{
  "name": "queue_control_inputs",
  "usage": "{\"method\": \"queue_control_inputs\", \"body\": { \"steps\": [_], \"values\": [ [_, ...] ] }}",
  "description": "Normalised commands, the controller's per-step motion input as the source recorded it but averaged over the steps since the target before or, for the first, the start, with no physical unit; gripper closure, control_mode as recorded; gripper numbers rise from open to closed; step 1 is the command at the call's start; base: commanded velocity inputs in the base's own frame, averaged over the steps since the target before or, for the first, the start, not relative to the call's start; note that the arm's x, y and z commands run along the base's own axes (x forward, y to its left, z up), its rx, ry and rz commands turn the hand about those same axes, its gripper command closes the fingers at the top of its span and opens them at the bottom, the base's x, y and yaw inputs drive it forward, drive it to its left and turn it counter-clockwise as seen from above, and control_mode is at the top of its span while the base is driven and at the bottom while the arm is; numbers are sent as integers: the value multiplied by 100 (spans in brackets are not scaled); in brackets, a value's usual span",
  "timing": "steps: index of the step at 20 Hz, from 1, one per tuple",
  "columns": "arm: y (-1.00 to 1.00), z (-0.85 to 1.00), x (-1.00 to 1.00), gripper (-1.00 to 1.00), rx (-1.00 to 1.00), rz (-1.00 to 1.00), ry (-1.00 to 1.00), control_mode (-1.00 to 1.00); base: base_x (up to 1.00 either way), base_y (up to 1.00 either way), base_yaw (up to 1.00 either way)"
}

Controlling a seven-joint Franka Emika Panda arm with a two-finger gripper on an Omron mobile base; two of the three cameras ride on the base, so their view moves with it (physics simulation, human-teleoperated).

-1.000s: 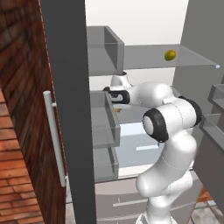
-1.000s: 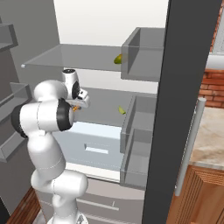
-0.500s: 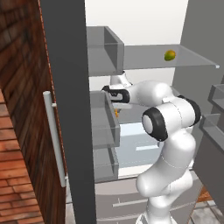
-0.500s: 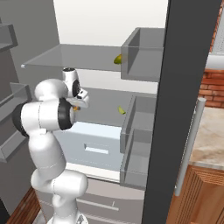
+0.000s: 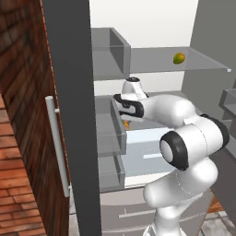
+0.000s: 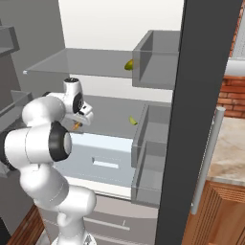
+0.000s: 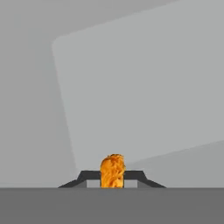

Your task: Open the fridge, remove the mango, lemon wedge, and shrimp, and place them on any counter.

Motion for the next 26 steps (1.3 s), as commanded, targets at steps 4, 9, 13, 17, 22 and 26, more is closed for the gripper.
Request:
{"method": "queue_control_inputs", "body": {
  "steps": [4, 9, 13, 17, 22, 26],
  "values": [
    [-12, 6, -69, 100, 6, -7, -4, -100, 0, 0, 0],
    [-24, 42, -53, 100, 1, -5, 0, -100, 0, 0, 0],
    [-24, 64, -47, 100, 0, -3, -2, -100, 0, 0, 0],
    [-28, 61, -53, 100, 0, -3, 0, -100, 0, 0, 0],
    [-25, 49, -64, 100, 0, -3, -3, -100, 0, 0, 0],
    [-23, 55, -61, 100, 0, -3, -13, -100, 0, 0, 0]
  ]
}}
